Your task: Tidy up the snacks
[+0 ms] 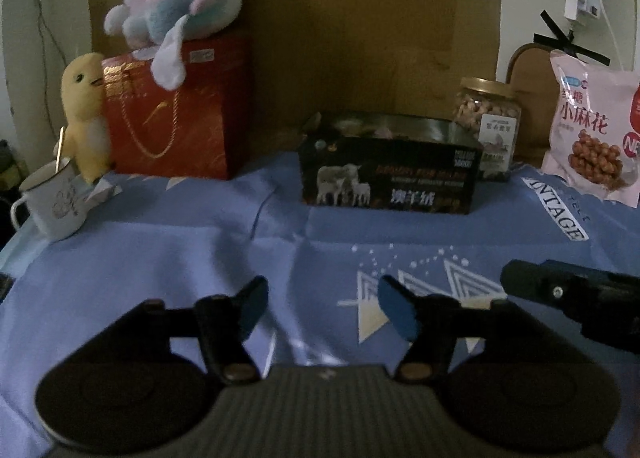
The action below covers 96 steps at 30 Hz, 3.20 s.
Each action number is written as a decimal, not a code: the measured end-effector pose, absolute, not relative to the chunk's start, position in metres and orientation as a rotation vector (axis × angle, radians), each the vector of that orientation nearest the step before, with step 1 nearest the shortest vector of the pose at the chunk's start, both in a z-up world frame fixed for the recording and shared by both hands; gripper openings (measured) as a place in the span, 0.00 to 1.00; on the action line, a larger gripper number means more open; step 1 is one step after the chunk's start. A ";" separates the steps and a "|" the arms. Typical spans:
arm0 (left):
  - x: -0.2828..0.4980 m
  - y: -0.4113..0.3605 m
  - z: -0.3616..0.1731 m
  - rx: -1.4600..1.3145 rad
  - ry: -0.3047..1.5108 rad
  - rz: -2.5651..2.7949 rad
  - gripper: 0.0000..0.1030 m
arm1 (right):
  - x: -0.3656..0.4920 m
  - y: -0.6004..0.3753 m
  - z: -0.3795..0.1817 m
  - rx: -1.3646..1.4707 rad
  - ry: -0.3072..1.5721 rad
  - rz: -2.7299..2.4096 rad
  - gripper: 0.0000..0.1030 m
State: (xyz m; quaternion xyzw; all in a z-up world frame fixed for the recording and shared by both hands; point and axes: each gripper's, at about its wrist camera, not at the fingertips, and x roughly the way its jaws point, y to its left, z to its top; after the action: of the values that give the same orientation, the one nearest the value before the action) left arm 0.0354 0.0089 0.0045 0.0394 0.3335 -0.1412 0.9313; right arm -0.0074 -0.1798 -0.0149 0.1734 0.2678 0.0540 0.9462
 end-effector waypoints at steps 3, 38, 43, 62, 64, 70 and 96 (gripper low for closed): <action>0.026 0.014 0.003 0.079 0.675 -0.281 0.86 | -0.014 -0.173 -0.012 0.352 0.549 0.120 0.56; -0.015 0.067 0.010 0.029 0.636 -0.115 1.00 | -0.027 -0.153 -0.024 0.403 0.581 0.108 0.75; -0.026 0.082 0.013 0.011 0.617 -0.052 1.00 | -0.025 -0.134 -0.028 0.389 0.603 0.156 0.76; -0.048 0.062 0.018 0.032 0.545 -0.079 1.00 | -0.040 -0.139 -0.023 0.392 0.574 0.115 0.82; -0.048 0.061 0.016 0.024 0.559 -0.089 1.00 | -0.042 -0.140 -0.024 0.395 0.578 0.112 0.82; -0.052 0.060 0.018 0.014 0.557 -0.107 1.00 | -0.050 -0.144 -0.018 0.396 0.563 0.089 0.82; -0.011 0.031 0.020 0.016 0.593 -0.003 1.00 | -0.019 -0.185 -0.011 0.257 0.492 0.169 0.82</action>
State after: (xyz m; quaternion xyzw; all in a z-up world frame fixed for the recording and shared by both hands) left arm -0.0108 0.0305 0.0204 0.0078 0.2920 -0.0013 0.9564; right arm -0.0193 -0.1847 -0.0109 0.1269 0.2428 0.0831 0.9582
